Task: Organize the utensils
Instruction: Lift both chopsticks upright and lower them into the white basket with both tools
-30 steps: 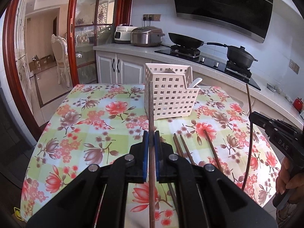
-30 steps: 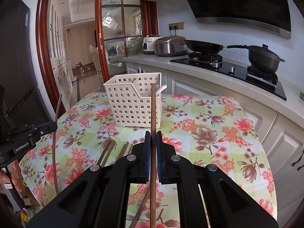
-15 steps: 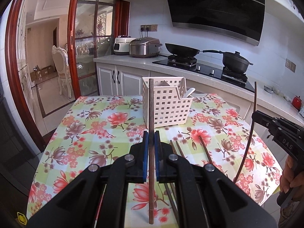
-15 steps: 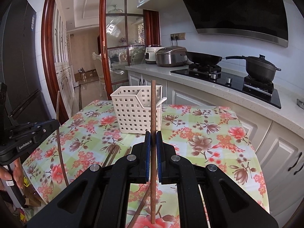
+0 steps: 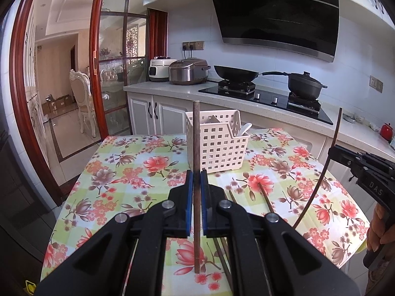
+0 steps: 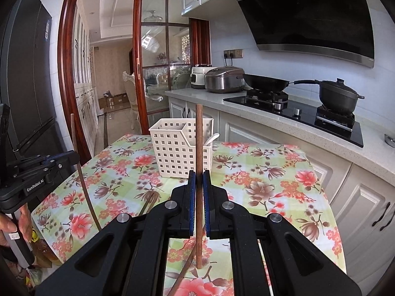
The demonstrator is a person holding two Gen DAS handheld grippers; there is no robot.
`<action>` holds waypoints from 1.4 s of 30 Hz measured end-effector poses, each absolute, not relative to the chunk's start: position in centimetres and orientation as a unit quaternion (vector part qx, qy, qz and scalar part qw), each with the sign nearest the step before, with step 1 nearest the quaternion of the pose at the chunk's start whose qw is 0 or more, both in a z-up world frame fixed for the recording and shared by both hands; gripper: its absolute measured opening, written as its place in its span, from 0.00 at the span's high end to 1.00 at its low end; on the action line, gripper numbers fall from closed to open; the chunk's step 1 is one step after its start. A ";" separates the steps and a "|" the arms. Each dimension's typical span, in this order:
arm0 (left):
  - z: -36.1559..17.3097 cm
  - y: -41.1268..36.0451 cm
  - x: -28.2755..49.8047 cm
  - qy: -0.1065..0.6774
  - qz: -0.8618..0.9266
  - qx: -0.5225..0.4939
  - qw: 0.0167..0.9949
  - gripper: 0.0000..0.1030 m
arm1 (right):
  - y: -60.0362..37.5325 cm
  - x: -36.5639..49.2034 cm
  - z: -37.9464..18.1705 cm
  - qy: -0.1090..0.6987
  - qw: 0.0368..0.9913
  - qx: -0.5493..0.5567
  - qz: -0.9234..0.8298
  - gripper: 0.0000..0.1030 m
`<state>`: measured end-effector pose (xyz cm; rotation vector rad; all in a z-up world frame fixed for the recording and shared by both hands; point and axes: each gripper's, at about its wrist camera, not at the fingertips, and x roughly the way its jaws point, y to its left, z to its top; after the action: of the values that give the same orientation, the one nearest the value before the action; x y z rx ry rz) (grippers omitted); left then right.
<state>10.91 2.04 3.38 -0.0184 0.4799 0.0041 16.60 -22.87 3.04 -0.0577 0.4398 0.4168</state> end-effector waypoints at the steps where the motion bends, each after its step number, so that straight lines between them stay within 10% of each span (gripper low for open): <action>1: 3.5 2.0 10.9 0.236 0.002 -0.008 0.972 0.94 | -22.8 16.5 3.1 0.215 0.954 -0.028 0.205 0.94; 42: 20.3 1.8 28.3 0.103 -0.002 -0.008 0.995 0.94 | -14.2 34.2 15.0 0.133 0.963 -0.044 0.229 0.94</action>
<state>28.27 1.79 20.27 -0.0152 0.2069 -0.0050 34.22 -14.20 15.03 -0.0893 0.2685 0.4628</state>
